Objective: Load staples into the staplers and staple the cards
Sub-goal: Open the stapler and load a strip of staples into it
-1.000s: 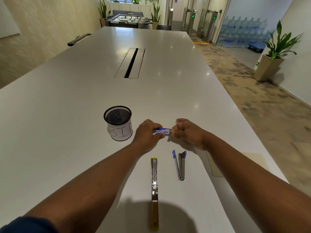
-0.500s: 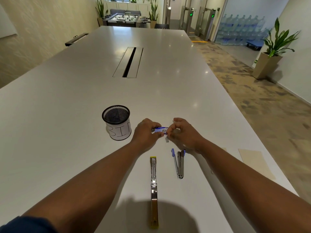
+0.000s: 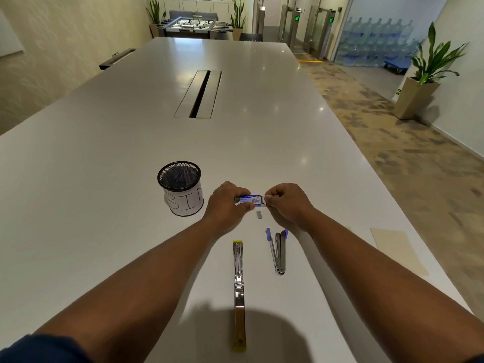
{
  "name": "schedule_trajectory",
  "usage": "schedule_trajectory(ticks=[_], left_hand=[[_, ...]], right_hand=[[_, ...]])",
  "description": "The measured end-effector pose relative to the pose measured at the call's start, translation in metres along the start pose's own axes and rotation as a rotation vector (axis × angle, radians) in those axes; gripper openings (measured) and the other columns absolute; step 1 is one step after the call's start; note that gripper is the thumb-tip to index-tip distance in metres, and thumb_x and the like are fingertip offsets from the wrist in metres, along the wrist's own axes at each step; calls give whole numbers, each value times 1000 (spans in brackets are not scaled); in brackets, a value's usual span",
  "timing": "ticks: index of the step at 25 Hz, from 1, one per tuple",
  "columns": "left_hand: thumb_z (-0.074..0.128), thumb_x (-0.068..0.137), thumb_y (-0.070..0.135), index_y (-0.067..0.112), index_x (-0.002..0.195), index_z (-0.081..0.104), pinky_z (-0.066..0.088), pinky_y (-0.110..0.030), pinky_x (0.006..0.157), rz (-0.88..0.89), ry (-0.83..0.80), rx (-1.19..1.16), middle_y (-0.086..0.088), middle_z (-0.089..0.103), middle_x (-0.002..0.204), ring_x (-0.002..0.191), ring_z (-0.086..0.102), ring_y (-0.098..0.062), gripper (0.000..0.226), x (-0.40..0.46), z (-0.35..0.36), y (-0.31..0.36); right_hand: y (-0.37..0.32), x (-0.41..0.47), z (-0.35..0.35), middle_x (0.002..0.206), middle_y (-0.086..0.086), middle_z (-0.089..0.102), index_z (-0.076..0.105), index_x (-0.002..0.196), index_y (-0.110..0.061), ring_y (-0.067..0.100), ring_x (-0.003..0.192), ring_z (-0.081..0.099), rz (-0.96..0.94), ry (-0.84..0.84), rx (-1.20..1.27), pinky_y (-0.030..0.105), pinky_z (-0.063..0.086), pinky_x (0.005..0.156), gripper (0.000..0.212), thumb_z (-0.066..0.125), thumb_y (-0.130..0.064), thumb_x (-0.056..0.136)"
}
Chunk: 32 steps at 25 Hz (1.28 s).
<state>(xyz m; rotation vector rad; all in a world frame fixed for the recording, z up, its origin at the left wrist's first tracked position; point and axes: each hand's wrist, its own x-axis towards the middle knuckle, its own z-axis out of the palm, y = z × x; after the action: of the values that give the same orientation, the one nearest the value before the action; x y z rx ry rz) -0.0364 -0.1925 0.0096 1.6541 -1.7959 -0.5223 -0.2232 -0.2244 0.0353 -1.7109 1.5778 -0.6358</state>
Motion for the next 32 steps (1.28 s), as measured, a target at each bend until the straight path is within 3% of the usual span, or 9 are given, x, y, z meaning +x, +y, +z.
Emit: schedule_trajectory(ticks=[14, 18, 25, 32], left_hand=[[76, 89, 31, 20, 120, 75, 43, -30, 79, 2, 16, -25, -3, 62, 104, 95, 55, -17, 33, -2, 0, 2], [76, 89, 30, 20, 122, 74, 36, -25, 76, -8, 14, -34, 1, 58, 103, 94, 53, -14, 35, -2, 0, 1], [76, 89, 32, 20, 122, 75, 46, -34, 80, 13, 14, -15, 1, 58, 99, 95, 55, -18, 35, -1, 0, 1], [76, 89, 33, 19, 124, 73, 39, -28, 78, -12, 10, -17, -1, 59, 101, 95, 54, -16, 38, 0, 1, 1]], right_hand=[[-6, 0, 7, 82, -2, 75, 74, 73, -24, 23, 87, 71, 67, 10, 13, 46, 59, 83, 16, 70, -20, 88], [-6, 0, 7, 86, -1, 75, 77, 82, -23, 24, 89, 70, 58, 4, 20, 46, 58, 85, 11, 69, -21, 89], [-4, -2, 6, 91, 3, 76, 79, 90, -18, 26, 93, 71, 38, -13, 28, 48, 58, 89, 10, 69, -22, 89], [0, -3, 6, 95, 3, 76, 79, 100, -16, 27, 95, 69, 4, -29, 25, 47, 57, 90, 16, 66, -19, 90]])
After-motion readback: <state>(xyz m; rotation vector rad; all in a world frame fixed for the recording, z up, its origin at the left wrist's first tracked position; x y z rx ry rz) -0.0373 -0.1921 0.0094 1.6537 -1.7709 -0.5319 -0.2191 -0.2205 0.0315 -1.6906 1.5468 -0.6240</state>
